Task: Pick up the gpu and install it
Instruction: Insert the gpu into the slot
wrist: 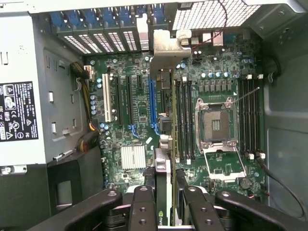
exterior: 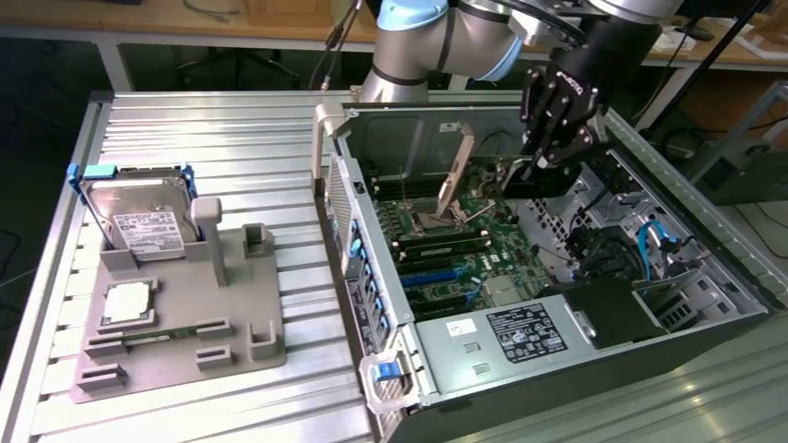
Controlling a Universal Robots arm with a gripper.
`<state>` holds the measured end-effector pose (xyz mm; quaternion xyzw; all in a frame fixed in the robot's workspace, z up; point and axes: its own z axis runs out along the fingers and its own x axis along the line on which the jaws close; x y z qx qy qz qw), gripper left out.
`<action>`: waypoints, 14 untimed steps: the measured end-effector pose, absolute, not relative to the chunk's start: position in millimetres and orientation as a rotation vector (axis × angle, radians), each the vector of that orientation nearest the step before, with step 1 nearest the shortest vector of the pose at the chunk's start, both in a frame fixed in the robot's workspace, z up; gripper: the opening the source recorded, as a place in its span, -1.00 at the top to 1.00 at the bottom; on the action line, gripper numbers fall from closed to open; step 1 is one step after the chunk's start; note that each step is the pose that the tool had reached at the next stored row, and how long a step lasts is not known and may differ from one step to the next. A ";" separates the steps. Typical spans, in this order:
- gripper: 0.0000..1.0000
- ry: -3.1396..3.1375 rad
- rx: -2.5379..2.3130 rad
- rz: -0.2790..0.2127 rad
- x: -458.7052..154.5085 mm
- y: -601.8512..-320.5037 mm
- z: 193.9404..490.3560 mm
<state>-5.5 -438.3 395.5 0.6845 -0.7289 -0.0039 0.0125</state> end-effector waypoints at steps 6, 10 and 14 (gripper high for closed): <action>0.47 -2.273 2.135 -0.016 -5.5 -438.3 392.0; 0.47 -2.274 2.135 -0.017 -5.5 -438.3 389.6; 0.47 -2.275 2.137 -0.019 -5.7 -438.4 385.5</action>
